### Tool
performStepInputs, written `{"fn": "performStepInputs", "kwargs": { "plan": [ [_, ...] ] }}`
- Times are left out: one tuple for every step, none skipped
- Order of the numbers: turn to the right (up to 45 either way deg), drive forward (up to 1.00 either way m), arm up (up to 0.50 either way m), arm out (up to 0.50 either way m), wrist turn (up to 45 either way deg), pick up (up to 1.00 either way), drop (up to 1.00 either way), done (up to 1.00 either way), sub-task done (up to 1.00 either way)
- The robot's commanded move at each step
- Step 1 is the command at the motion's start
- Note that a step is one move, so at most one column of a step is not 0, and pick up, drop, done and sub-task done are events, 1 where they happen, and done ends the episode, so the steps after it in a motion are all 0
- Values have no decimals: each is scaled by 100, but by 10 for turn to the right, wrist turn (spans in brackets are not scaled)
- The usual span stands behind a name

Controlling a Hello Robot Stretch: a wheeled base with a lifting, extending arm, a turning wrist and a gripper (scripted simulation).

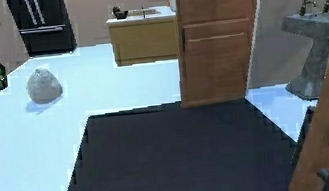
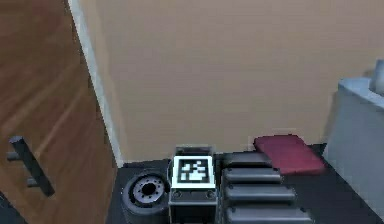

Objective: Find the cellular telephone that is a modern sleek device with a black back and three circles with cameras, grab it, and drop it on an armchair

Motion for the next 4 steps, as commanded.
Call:
{"fn": "performStepInputs", "kwargs": {
  "plan": [
    [0,20,0,0,0,0,0,0,0],
    [90,0,0,0,0,0,0,0,0],
    [0,85,0,0,0,0,0,0,0],
    [450,0,0,0,0,0,0,0,0]
  ]
}}
